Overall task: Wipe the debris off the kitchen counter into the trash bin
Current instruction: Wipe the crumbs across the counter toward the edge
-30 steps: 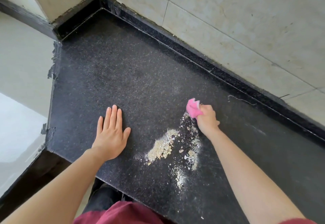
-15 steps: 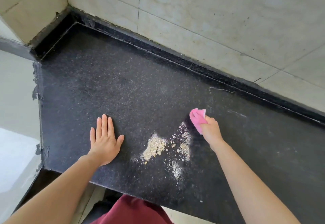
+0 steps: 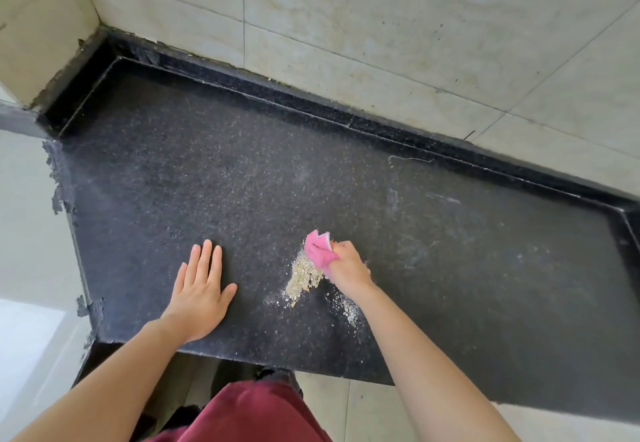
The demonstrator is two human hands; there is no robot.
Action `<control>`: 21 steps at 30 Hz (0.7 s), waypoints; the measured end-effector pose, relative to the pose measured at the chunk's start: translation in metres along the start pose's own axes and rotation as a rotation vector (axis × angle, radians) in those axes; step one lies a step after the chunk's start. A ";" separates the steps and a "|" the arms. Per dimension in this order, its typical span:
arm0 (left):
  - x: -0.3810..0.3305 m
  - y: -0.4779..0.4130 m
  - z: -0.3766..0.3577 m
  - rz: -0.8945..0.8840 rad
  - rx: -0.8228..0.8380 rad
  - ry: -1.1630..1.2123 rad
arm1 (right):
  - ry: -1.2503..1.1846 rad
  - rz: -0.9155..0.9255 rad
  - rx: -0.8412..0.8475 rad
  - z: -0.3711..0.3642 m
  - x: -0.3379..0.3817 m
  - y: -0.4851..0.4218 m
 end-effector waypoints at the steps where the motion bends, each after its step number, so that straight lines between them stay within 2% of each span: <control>1: 0.001 0.003 -0.001 -0.009 0.000 -0.008 | -0.036 -0.007 0.024 -0.005 -0.014 -0.008; 4: 0.004 0.011 -0.003 -0.036 -0.008 -0.021 | -0.222 -0.061 -0.039 0.015 -0.036 0.001; 7: 0.004 0.015 -0.006 -0.048 -0.014 -0.035 | -0.362 -0.257 -0.253 0.054 -0.047 0.044; 10: 0.007 0.019 -0.010 -0.070 -0.010 -0.067 | -0.373 -0.450 -0.425 0.063 -0.094 0.059; 13: 0.012 0.021 -0.011 -0.097 -0.003 -0.087 | -0.306 -0.586 -0.518 0.039 -0.059 0.080; 16: 0.014 0.020 -0.011 -0.109 -0.001 -0.109 | -0.177 -0.524 -0.494 0.009 -0.019 0.077; 21: 0.016 0.020 -0.010 -0.113 0.016 -0.110 | -0.506 -0.315 -0.231 -0.017 0.016 0.079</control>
Point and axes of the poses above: each hand's wrist, its own y-axis away from the middle knuckle, its own z-axis out of the back of the hand, x = y × z, the point moved 1 cm from there along -y, towards the middle knuckle, and after that the axes turned 7 degrees about x, right-handed, at the moved point
